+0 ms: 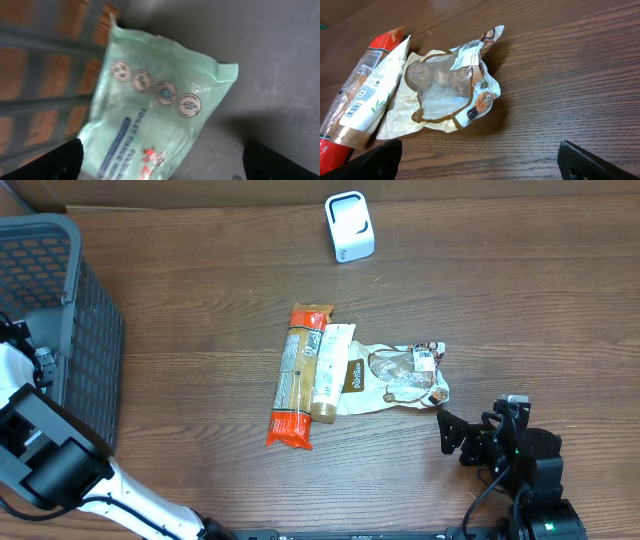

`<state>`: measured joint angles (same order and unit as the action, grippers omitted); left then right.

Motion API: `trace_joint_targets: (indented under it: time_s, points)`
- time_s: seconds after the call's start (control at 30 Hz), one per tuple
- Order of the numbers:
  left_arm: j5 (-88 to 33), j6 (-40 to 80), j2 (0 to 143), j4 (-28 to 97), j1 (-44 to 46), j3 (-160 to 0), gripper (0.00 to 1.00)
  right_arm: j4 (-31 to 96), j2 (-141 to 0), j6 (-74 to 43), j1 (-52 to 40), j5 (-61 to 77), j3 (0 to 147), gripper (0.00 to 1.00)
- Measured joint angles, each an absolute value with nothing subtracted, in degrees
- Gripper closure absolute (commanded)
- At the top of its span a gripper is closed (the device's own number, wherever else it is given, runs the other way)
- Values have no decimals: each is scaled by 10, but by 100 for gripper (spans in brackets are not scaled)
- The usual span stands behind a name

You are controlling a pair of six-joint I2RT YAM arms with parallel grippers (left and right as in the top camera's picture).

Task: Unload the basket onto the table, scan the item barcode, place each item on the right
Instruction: 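Reach into the basket and grasp the teal wipes pack with left gripper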

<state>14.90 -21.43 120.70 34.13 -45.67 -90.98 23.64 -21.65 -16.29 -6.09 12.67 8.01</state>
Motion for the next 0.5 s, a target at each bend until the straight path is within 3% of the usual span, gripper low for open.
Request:
trace_joint_targets:
  time_s: [0.5]
  points:
    - [133, -227, 1227, 322, -466, -919, 20, 236, -216, -163, -61, 127, 80, 0]
